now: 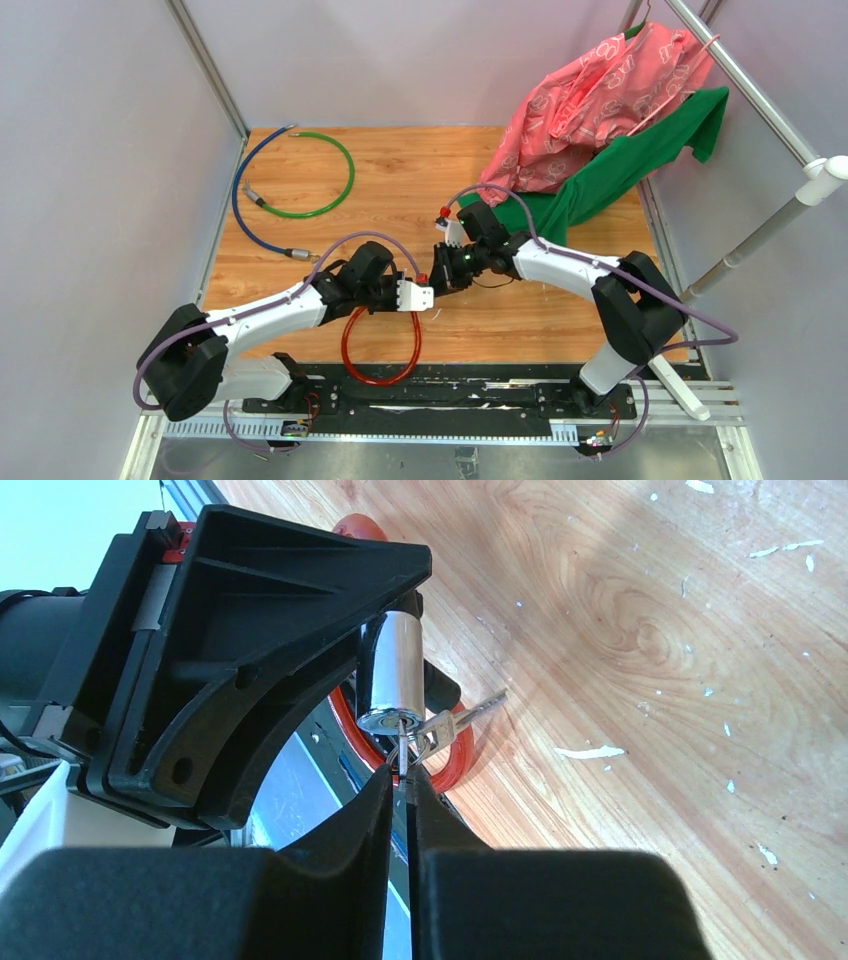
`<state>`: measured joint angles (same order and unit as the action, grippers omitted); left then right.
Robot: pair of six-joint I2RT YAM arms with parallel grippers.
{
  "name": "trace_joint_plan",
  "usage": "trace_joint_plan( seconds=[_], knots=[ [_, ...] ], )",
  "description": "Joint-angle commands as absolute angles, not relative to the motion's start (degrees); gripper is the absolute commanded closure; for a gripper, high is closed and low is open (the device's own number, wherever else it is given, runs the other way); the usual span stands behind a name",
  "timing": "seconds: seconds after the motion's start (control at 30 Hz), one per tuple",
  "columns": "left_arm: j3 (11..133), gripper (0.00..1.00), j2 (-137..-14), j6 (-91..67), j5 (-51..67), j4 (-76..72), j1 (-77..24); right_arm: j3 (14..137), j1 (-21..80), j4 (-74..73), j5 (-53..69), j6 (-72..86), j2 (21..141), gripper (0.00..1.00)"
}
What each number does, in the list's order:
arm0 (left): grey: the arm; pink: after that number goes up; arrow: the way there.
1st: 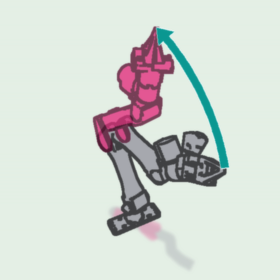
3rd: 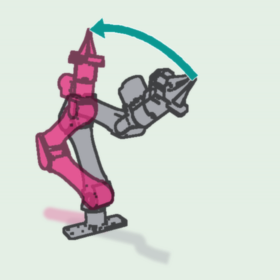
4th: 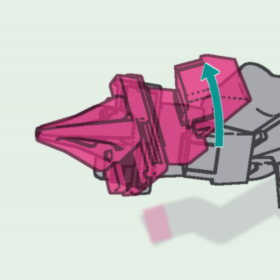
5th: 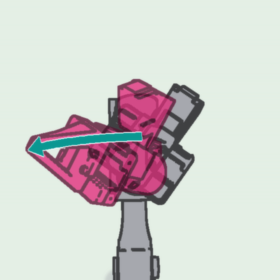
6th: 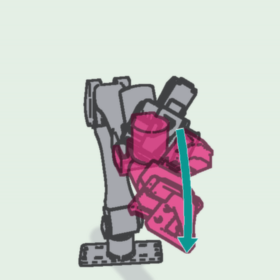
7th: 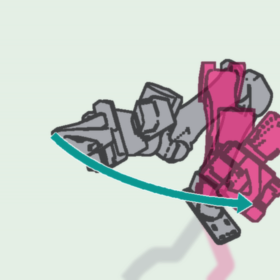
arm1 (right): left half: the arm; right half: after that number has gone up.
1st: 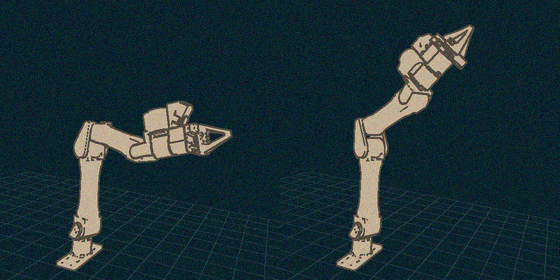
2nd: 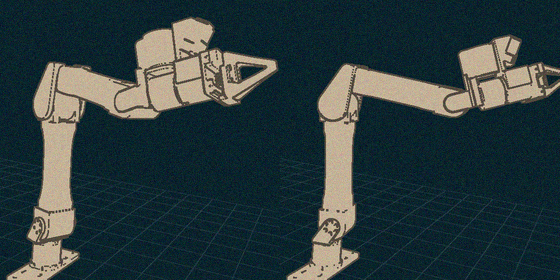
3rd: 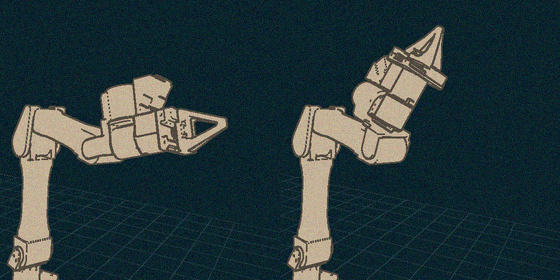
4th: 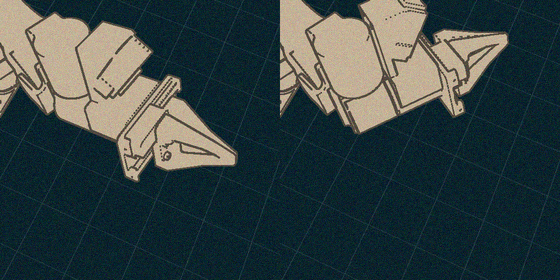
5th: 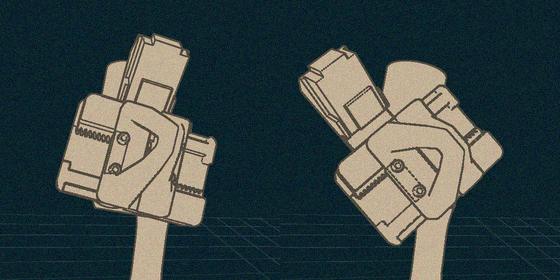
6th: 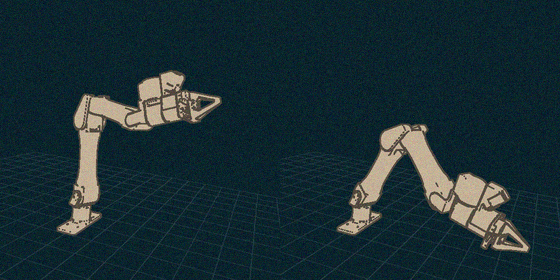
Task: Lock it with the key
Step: Lock the lock.
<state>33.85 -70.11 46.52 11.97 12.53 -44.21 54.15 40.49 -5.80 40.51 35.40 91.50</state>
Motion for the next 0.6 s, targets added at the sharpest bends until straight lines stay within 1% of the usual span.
trace_joint_plan(
  seconds=[0.0,0.1,0.33,0.47,0.57],
  knots=[
    [34.31,1.00,-68.77,48.38,12.80,9.27,-44.56,56.95,41.02,-6.91,41.57,31.96,93.64,0.91],
    [34.47,1.00,-68.46,47.91,13.11,9.20,-44.56,57.14,40.97,-6.63,41.70,29.03,94.21,1.00],
    [35.07,1.00,-67.99,46.58,15.49,10.55,-44.47,49.33,41.70,4.84,40.17,15.77,88.38,1.00],
    [35.13,1.00,-68.41,45.92,15.94,10.03,-44.38,44.16,45.05,13.01,33.91,5.65,85.15,1.00],
    [35.34,1.00,-68.35,45.14,16.70,9.48,-44.26,41.66,46.60,18.38,32.04,1.48,84.57,1.00]
  ],
)
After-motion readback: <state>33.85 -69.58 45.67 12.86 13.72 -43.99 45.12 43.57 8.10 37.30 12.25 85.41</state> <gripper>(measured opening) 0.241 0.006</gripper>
